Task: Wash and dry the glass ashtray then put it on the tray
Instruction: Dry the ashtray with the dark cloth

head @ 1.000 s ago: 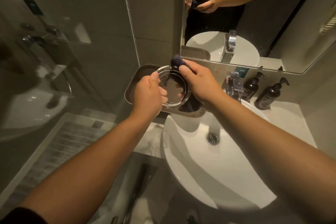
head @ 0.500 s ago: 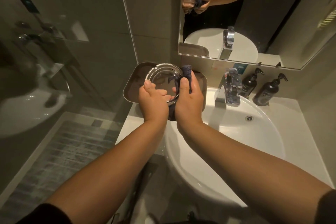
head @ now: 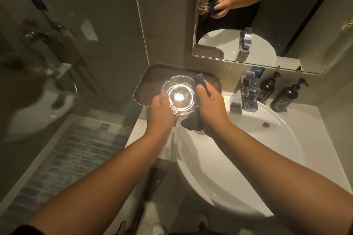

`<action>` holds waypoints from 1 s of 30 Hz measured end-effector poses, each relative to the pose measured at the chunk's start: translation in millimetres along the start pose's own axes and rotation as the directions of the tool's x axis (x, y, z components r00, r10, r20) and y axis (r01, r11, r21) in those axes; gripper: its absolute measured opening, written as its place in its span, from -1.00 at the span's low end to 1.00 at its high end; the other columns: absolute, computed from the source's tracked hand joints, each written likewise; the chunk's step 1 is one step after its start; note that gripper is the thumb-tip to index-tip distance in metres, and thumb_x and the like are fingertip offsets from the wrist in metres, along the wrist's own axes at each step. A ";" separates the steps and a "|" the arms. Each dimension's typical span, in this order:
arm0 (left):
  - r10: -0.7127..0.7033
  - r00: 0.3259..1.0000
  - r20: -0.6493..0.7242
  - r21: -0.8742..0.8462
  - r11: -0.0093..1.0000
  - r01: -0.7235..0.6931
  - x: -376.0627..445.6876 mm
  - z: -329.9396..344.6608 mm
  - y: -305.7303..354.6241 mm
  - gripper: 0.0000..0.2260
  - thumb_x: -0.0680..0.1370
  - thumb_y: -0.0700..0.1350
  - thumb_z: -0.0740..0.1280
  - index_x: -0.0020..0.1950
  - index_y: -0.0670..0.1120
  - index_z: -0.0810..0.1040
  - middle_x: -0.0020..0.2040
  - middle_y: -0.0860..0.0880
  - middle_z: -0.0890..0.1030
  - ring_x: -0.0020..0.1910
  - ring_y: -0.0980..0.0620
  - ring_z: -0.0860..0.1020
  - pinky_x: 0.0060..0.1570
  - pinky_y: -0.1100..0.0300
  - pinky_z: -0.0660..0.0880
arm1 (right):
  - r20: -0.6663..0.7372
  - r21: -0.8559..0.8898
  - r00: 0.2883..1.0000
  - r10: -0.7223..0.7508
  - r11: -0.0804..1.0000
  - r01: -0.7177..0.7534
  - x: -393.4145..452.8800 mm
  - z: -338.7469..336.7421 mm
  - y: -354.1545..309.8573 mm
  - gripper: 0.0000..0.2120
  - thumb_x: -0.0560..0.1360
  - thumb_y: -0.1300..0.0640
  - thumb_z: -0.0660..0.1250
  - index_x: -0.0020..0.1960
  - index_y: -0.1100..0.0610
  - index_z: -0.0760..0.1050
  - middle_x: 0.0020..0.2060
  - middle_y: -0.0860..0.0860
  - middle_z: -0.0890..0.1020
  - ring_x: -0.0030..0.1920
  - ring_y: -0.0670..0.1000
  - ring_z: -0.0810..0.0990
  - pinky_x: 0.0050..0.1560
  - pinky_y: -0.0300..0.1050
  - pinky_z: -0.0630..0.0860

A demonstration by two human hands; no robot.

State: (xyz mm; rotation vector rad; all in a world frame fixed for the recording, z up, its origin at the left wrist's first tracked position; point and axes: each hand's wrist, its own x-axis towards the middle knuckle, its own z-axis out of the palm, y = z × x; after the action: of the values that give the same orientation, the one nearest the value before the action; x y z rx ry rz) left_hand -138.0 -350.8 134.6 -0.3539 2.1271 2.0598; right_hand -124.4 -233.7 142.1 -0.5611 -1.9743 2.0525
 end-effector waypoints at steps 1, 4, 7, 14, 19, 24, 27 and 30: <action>-0.009 1.000 0.024 0.006 1.000 0.009 0.4 -1.7 -1.0 -0.56 0.37 0.34 0.10 0.02 0.08 0.50 0.01 -0.09 0.69 0.00 -0.14 0.66 -0.01 -0.09 0.58 | 0.014 -0.021 1.000 0.009 1.000 -0.009 -0.2 -0.8 2.0 -0.76 0.61 0.13 0.16 0.10 0.01 0.60 -0.32 -0.22 0.63 -0.32 -0.20 0.57 -0.24 -0.24 0.48; -0.012 0.994 0.106 0.032 0.999 0.009 3.4 -9.8 1.8 -0.68 0.52 0.24 0.15 -0.01 0.04 0.51 -0.02 -0.14 0.68 -0.06 -0.16 0.66 -0.13 -0.05 0.58 | 0.092 -0.084 0.996 0.023 0.996 -0.015 -1.8 -5.1 5.1 -0.76 0.60 0.09 0.17 0.10 -0.06 0.60 -0.26 -0.19 0.66 -0.26 -0.13 0.60 -0.20 -0.18 0.50; -0.011 0.969 0.247 0.121 0.992 -0.019 10.9 -22.5 6.2 -0.72 0.66 0.10 0.12 -0.02 -0.03 0.52 -0.19 -0.10 0.67 -0.25 -0.05 0.64 -0.29 0.16 0.51 | 0.204 -0.199 0.979 -0.021 0.978 0.063 0.6 -13.2 2.5 -0.76 0.62 0.09 0.20 0.14 -0.12 0.60 -0.10 -0.11 0.70 -0.13 -0.08 0.64 -0.09 -0.14 0.55; 0.076 0.964 0.256 0.272 0.951 -0.148 16.7 -29.8 2.8 -0.66 0.69 0.06 0.03 -0.02 -0.08 0.52 -0.33 -0.09 0.64 -0.42 0.03 0.60 -0.27 0.16 0.41 | 0.386 -0.281 0.922 -0.005 0.952 0.123 4.3 -15.6 -8.7 -0.74 0.64 0.09 0.20 0.24 -0.13 0.54 -0.04 -0.10 0.69 -0.09 -0.08 0.64 -0.04 -0.08 0.58; 0.129 0.989 0.078 0.235 0.961 -0.144 12.8 -24.0 -6.9 -0.69 0.68 0.08 0.04 -0.08 0.01 0.49 -0.34 -0.03 0.62 -0.40 0.03 0.62 -0.26 0.14 0.42 | 0.248 -0.209 0.968 -0.023 0.975 0.077 -2.7 0.1 5.7 -0.75 0.63 0.05 0.18 0.23 -0.12 0.55 0.01 -0.07 0.69 0.03 -0.03 0.65 0.13 -0.01 0.55; 0.121 0.990 -0.067 0.159 0.981 -0.110 13.9 -16.1 -15.0 -0.67 0.68 0.11 0.03 -0.05 -0.02 0.49 -0.30 -0.05 0.62 -0.43 0.09 0.62 -0.22 0.09 0.49 | 0.047 -0.052 0.998 -0.041 0.998 0.044 -21.7 16.2 17.4 -0.75 0.63 0.05 0.14 0.12 -0.13 0.57 -0.10 0.04 0.69 -0.06 0.09 0.65 -0.01 0.00 0.60; 0.096 0.989 -0.113 0.107 0.991 -0.084 14.7 -12.6 -20.7 -0.65 0.68 0.11 0.02 0.01 -0.08 0.49 -0.28 -0.06 0.62 -0.42 0.08 0.62 -0.17 0.05 0.54 | -0.047 0.031 0.999 -0.023 0.999 0.025 -30.6 25.1 27.0 -0.76 0.64 0.07 0.13 0.16 -0.06 0.56 -0.11 0.03 0.68 -0.12 0.05 0.64 -0.08 -0.11 0.58; 0.067 0.990 -0.126 0.095 0.994 -0.055 14.2 -13.9 -27.9 -0.64 0.68 0.10 0.01 0.04 -0.09 0.49 -0.27 -0.06 0.63 -0.41 0.07 0.63 -0.13 0.07 0.55 | -0.054 0.031 0.998 -0.012 0.999 0.014 -34.7 27.9 36.0 -0.75 0.65 0.08 0.12 0.17 -0.04 0.56 -0.08 -0.03 0.68 -0.06 -0.02 0.64 0.00 -0.11 0.57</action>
State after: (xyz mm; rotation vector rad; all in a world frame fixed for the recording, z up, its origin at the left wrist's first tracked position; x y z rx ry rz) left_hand -143.2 -366.2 104.4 -0.4253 2.3255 2.0143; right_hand -102.0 -275.8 110.4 -0.5896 -1.9076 2.0348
